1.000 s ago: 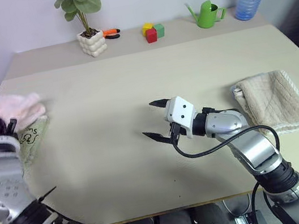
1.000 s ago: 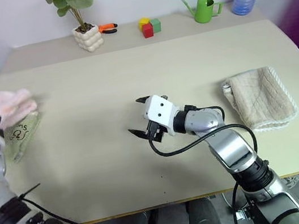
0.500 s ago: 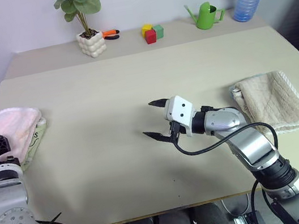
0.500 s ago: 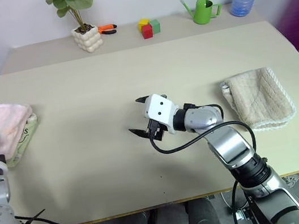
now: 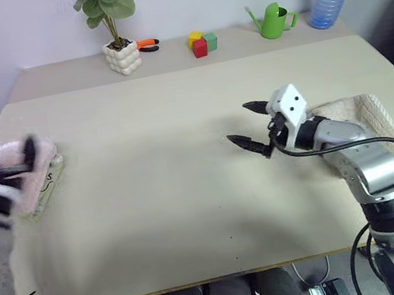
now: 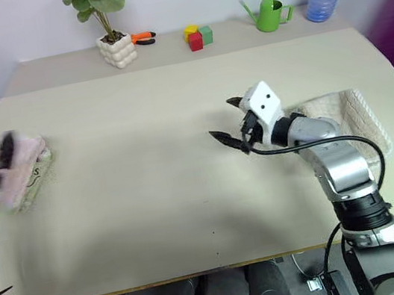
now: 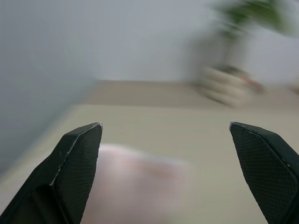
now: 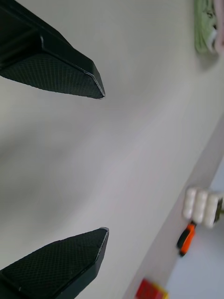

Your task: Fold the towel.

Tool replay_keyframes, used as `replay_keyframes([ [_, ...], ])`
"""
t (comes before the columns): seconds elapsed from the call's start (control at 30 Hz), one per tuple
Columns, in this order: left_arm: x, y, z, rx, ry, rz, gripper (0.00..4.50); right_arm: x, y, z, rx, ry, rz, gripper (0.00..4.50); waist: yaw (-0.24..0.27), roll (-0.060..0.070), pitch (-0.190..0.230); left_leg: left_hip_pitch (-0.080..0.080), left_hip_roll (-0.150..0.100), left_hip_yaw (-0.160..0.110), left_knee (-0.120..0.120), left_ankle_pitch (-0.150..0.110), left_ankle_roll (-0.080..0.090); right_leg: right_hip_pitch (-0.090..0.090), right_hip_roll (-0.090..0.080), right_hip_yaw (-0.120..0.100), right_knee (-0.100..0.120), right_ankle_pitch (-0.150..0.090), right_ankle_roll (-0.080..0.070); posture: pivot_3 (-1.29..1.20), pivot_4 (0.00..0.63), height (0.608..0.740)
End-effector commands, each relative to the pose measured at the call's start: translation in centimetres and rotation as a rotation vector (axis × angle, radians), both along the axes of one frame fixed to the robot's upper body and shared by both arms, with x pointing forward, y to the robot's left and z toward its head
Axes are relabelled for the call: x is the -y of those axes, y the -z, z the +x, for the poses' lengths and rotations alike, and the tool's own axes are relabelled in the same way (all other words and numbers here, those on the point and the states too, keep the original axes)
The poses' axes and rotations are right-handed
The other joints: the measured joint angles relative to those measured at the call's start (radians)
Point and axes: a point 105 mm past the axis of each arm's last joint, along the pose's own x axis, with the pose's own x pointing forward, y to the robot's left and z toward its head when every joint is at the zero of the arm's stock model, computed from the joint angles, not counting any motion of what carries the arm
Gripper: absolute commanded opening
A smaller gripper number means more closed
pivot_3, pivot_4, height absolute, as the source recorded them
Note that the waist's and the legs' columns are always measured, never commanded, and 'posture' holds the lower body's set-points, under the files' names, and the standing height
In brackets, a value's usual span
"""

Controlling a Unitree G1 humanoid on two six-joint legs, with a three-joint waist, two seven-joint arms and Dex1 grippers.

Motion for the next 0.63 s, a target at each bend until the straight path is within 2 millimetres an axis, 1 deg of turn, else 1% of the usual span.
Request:
replay_keyframes([
  [0.03, 4.5, 1.8, -0.4, -0.057, 0.203, 0.124, 4.46, 2.7, 0.2, -0.5, -0.036, 0.053, 0.025, 4.5, -0.004, 0.0, 0.0, 0.0, 0.0, 0.0, -0.001, 0.0, 0.0, -0.001, 0.0, 0.0, 0.0, 0.0, 0.0, 0.0, 0.15, 0.733],
  [0.1, 5.3, 2.7, -0.6, -0.089, 0.249, 0.11, 4.46, 3.7, 0.9, -0.7, -0.056, 0.072, 0.006, 4.5, -0.007, 0.001, 0.001, -0.001, 0.001, 0.002, -0.002, 0.001, -0.002, -0.002, 0.0, 0.002, 0.0, 0.0, 0.0, 0.0, 0.15, 0.733],
  [0.17, 5.7, 3.3, -0.9, -0.113, 0.288, 0.126, 4.46, 4.4, 1.4, -0.8, -0.067, 0.091, -0.008, 4.5, -0.01, 0.002, 0.001, -0.001, 0.001, 0.002, -0.002, 0.0, 0.0, -0.003, 0.001, 0.002, 0.0, 0.0, 0.0, 0.0, 0.15, 0.733],
  [0.27, 5.5, 3.9, -1.0, -0.142, 0.309, 0.143, 4.46, 5.2, 1.7, -0.5, -0.066, 0.129, -0.012, 4.5, -0.005, 0.003, 0.002, -0.001, 0.002, 0.002, -0.002, -0.001, 0.001, -0.003, 0.001, 0.002, 0.0, 0.0, 0.0, 0.0, 0.15, 0.733],
  [0.4, 5.7, 3.8, -0.9, -0.138, 0.321, 0.147, 4.46, 5.3, 1.9, -0.5, -0.061, 0.138, -0.01, 4.5, 0.003, 0.003, 0.002, -0.001, 0.001, 0.002, -0.001, -0.001, 0.001, -0.002, 0.0, 0.002, 0.0, 0.0, 0.0, 0.0, 0.15, 0.733],
  [0.63, 6.5, 4.3, -1.1, -0.147, 0.338, 0.146, 4.46, 5.1, 2.1, -0.3, -0.054, 0.129, -0.024, 4.5, 0.004, 0.003, 0.002, 0.0, 0.001, 0.002, -0.001, -0.001, 0.001, -0.002, 0.0, 0.002, 0.0, 0.0, 0.0, 0.0, 0.15, 0.733],
])
